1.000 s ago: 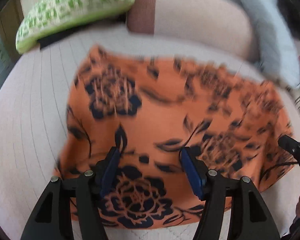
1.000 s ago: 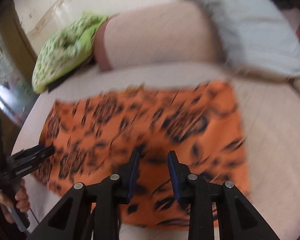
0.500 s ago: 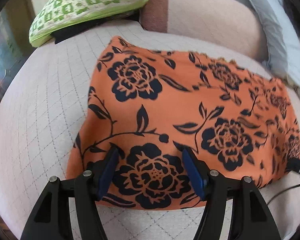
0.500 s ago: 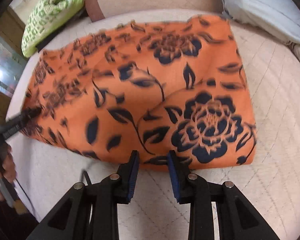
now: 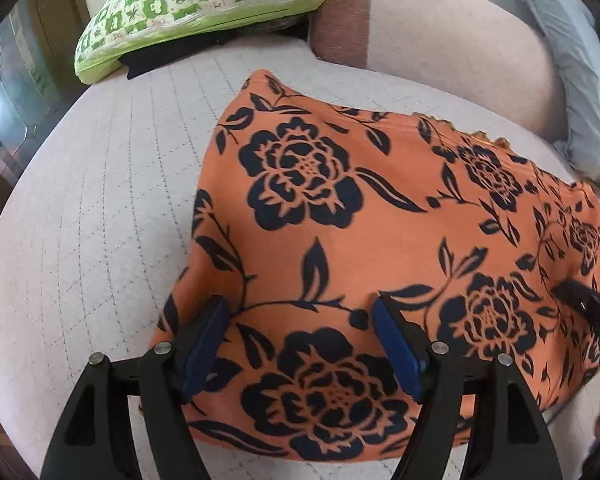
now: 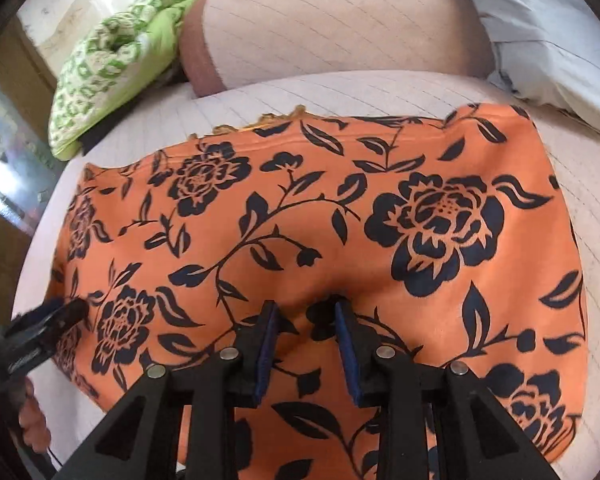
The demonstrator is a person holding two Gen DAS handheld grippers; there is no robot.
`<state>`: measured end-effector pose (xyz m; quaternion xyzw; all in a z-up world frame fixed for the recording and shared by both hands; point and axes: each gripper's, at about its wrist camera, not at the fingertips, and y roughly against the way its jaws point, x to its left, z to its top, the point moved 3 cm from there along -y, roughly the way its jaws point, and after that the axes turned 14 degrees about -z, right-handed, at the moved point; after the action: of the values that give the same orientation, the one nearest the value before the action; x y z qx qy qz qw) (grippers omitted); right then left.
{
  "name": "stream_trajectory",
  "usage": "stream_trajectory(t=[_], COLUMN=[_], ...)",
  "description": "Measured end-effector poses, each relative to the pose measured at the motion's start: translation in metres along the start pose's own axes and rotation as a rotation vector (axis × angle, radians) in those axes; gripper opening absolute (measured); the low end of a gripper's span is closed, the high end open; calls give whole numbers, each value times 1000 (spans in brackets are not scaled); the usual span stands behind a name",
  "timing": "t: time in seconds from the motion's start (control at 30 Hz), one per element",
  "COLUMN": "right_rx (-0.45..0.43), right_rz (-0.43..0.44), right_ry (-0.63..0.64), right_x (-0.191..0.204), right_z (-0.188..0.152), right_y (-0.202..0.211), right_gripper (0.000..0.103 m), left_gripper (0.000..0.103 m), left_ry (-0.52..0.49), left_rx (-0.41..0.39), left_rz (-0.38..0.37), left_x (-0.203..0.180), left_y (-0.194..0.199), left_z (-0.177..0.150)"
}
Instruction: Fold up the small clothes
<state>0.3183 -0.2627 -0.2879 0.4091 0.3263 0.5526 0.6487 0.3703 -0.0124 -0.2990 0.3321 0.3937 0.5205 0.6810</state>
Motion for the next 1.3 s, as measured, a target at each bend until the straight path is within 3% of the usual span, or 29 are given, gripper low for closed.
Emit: stream_trajectory(t=[0.17,0.3,0.33,0.4,0.47,0.5,0.57,0.7,0.83,0.9,0.93,1.07,1.2,1.3], right_rx=[97,27,33,55,6,-53,-106,-56,-7,5,-38,32,55,62], right_rz=[-11,-124,-108,50,21,-30,-5,136,178,117,68,60,76,73], right_ry=[51,-93,-146,-303,-309,-249,-171,-92,35,112,152,121,85,67], right_x=[-22,-81,-94,-122,-127,-118,-96,-44,20,39,46,39,27,21], right_z=[0,18,21,20,21,24,26,14,-11,-25,-30,-42,-58,-71], right_y=[6,9,7,3,16,30,44,37,19,14,18,21,22,25], right_gripper=[30,30,30,30,30,33,33,33,33,34,34,35,35,35], left_gripper=[78,81,81,81,81,81,81,81,81,82,84,85,85,84], left_ry=[40,39,42,56,79,86,112,114,105,120,126,156,288,290], left_rx=[-8,-1,-1,-8,-25,-34,-39,-23,-18,-12,-14,-35,-42,-53], left_rz=[50,54,54,58,90,109,113,112,120,110,114,224,136,162], left_x=[15,21,23,25,34,37,45,50,56,61,68,100,134,136], left_y=[-3,-7,-7,-5,2,6,10,10,14,14,15,29,46,57], left_z=[10,13,12,13,11,10,7,-1,-8,-12,-12,-15,-24,-34])
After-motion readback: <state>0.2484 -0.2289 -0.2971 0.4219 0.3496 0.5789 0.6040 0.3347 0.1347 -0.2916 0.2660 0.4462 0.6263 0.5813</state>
